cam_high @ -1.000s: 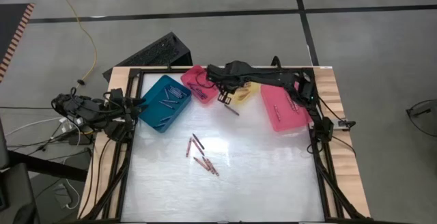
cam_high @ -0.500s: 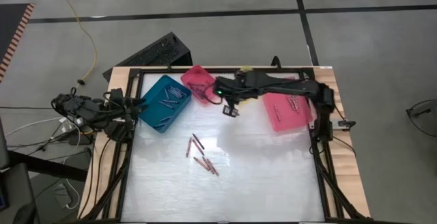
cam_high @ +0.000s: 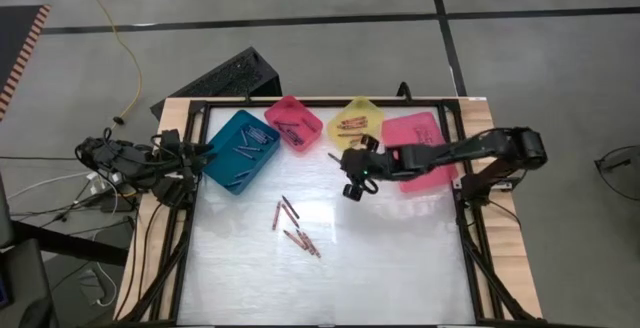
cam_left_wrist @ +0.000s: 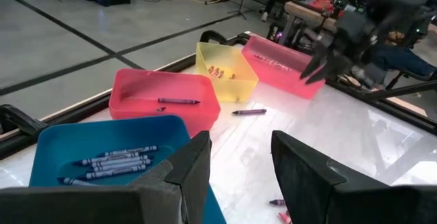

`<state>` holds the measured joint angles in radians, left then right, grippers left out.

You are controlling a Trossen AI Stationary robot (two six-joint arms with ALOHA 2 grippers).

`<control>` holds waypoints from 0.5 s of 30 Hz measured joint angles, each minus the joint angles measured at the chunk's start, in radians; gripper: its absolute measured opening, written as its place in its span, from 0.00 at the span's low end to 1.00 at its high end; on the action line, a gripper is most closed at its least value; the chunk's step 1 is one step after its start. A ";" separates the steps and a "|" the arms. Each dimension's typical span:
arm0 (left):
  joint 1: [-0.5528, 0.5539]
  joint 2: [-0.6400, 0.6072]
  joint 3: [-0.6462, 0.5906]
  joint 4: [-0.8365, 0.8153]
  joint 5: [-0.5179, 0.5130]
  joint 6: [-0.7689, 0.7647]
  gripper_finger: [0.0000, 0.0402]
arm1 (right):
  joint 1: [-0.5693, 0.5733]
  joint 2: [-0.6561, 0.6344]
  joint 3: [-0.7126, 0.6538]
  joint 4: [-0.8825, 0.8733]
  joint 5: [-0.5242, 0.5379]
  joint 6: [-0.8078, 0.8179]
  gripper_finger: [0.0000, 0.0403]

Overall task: Sort crayons
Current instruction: Put the violet crayon into the left pink bin

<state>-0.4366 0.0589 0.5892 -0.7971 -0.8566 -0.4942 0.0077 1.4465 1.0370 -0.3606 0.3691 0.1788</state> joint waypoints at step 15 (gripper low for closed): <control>0.000 0.000 0.000 0.000 -0.030 -0.008 0.36 | -0.085 0.156 -0.267 0.529 0.023 0.008 0.15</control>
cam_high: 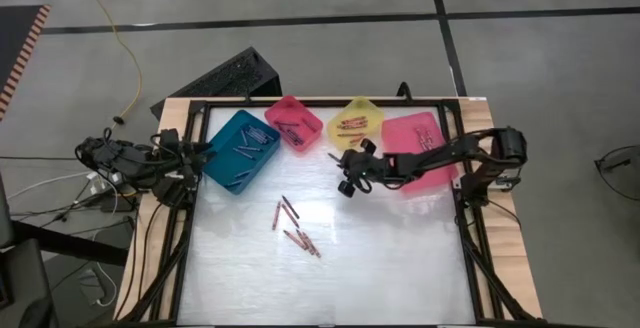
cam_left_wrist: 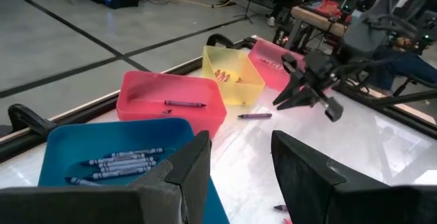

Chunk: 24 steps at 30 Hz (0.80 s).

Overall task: Sort crayons
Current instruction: Put the violet crayon into the left pink bin

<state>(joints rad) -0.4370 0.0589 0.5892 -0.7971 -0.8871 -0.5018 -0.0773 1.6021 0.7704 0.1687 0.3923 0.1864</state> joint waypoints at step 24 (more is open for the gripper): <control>0.000 0.000 0.000 0.001 -0.015 -0.007 0.36 | -0.015 0.056 0.000 -0.069 0.035 0.051 0.15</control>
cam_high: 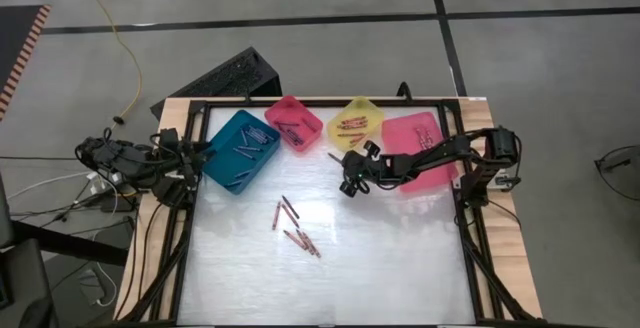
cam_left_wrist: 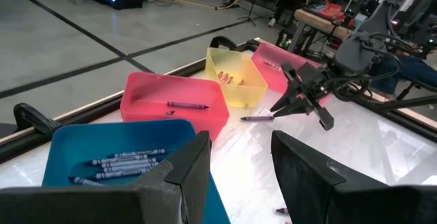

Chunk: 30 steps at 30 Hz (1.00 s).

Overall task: Sort crayons
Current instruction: Put the violet crayon into the left pink bin

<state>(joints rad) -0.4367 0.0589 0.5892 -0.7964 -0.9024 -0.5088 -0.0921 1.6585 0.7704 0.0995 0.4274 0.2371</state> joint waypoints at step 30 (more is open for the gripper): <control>0.000 0.000 0.000 0.000 0.034 0.000 0.36 | 0.006 0.000 0.000 -0.019 -0.011 -0.008 0.38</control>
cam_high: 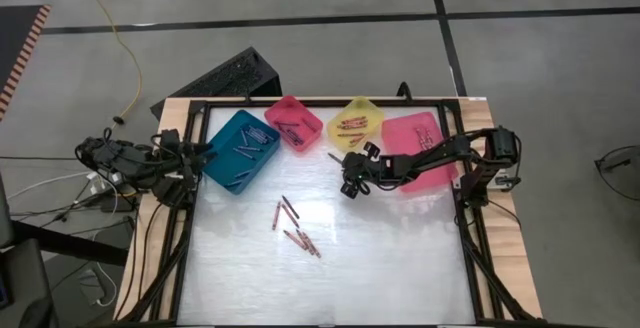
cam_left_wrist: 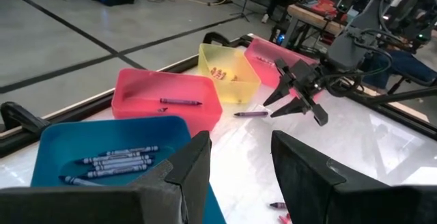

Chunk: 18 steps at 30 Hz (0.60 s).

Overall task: Sort crayons
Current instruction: Put the violet crayon into the left pink bin

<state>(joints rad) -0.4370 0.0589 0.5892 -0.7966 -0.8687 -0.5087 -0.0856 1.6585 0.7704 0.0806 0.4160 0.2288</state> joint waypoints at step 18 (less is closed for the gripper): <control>0.000 0.000 0.000 0.000 -0.010 -0.001 0.36 | 0.020 0.105 0.004 0.031 0.013 0.087 0.30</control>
<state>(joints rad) -0.4368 0.0586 0.5888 -0.7961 -0.8787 -0.5095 -0.0654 1.7634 0.7741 0.1120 0.4287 0.3155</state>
